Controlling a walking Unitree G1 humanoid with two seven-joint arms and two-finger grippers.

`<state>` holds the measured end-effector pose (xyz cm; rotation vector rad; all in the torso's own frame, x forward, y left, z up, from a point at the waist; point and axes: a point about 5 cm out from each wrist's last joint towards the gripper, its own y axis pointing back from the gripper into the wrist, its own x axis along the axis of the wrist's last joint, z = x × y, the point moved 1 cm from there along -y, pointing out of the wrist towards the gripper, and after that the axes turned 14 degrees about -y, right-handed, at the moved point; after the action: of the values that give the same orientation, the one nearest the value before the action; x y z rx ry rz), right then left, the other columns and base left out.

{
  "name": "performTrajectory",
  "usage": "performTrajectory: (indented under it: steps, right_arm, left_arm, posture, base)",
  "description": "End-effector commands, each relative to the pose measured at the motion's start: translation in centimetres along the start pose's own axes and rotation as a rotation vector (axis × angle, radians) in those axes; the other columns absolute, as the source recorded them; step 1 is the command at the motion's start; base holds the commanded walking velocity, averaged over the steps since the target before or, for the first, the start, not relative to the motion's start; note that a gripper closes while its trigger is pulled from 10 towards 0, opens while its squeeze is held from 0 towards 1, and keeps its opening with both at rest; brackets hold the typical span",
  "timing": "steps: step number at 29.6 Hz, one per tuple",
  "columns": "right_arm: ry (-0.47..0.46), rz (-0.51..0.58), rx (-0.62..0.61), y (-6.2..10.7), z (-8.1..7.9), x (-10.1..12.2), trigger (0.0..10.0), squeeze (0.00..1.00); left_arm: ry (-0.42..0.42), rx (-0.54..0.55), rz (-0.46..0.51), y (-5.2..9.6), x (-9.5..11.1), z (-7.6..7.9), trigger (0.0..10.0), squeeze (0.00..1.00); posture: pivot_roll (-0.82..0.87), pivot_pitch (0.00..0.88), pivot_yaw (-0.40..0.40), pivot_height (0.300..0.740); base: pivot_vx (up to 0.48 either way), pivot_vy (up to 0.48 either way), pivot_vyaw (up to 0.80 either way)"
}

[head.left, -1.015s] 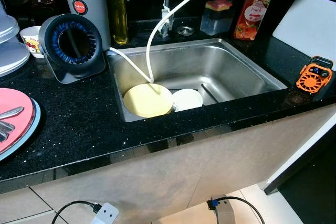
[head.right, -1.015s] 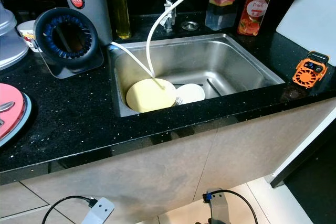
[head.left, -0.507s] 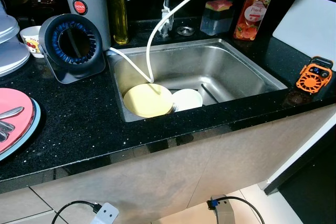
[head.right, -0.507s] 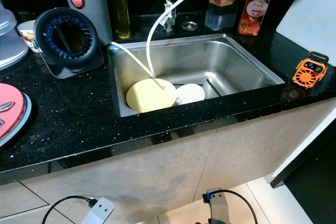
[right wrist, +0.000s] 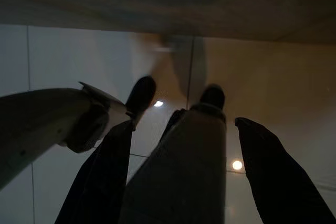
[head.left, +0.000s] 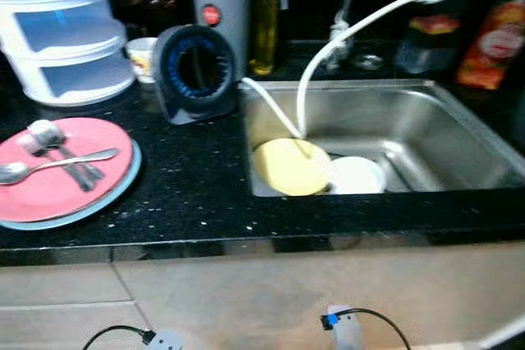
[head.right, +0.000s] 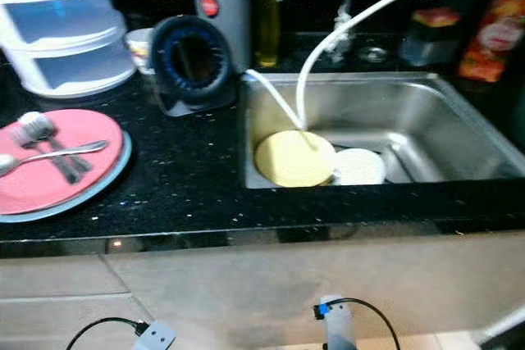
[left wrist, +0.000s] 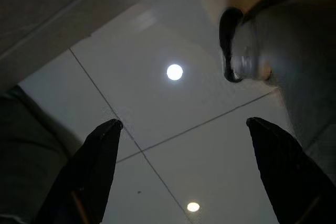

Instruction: Kitchen organization

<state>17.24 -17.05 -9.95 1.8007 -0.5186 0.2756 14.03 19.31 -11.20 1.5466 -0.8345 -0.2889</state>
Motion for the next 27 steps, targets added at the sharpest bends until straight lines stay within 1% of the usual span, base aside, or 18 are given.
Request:
performTrajectory:
  steps: [1, 10, 12, 17, 19, 23, 27]
  right_arm:
    - [0.006, -0.007, 0.004, 0.0, -0.1, -0.2, 10.0, 0.00]
    - [-0.011, -0.009, 0.021, -0.1, -0.4, -0.1, 10.0, 0.00]
    - [-0.036, -0.012, 0.000, -0.1, -0.3, -0.2, 10.0, 0.00]
    - [-0.041, -0.012, -0.007, -0.1, -0.1, -0.2, 10.0, 0.00]
    - [-0.041, -0.012, -0.010, 0.0, 0.0, -0.2, 10.0, 0.00]
    - [-0.050, -0.011, -0.013, 0.0, 0.0, -0.2, 10.0, 0.00]
    - [-0.038, -0.016, -0.028, 0.0, 0.2, -0.3, 10.0, 0.00]
  left_arm:
    - [0.017, 0.003, -0.005, 0.0, -0.2, 0.0, 10.0, 0.00]
    - [0.060, 0.021, -0.005, 0.1, -0.3, -0.4, 10.0, 0.00]
    - [0.074, 0.030, -0.006, 0.1, -0.4, -0.6, 10.0, 0.00]
    - [0.091, 0.038, -0.008, 0.2, -0.5, -0.8, 10.0, 0.00]
    - [0.113, 0.042, -0.010, 0.2, -0.6, -0.9, 10.0, 0.00]
    - [0.131, 0.025, -0.006, 0.2, -0.6, -0.9, 10.0, 0.00]
    - [0.139, 0.055, -0.015, 0.2, -0.8, -1.2, 10.0, 0.00]
  posture:
    - [0.06, 0.008, -0.039, 0.740]
    - [0.07, 0.026, -0.035, 0.740]
    - [0.08, 0.031, -0.031, 0.740]
    - [0.08, 0.033, -0.029, 0.740]
    - [0.08, 0.035, -0.029, 0.740]
    - [0.08, 0.037, -0.026, 0.740]
    - [0.08, 0.039, -0.024, 0.740]
  base:
    - [0.000, 0.000, 0.79]
    - [0.000, 0.000, 0.78]
    - [0.000, 0.000, 0.00]
    - [0.000, 0.000, 0.00]
    - [0.000, 0.000, 0.00]
    - [0.000, -0.469, 0.00]
    - [0.000, -0.470, 0.00]
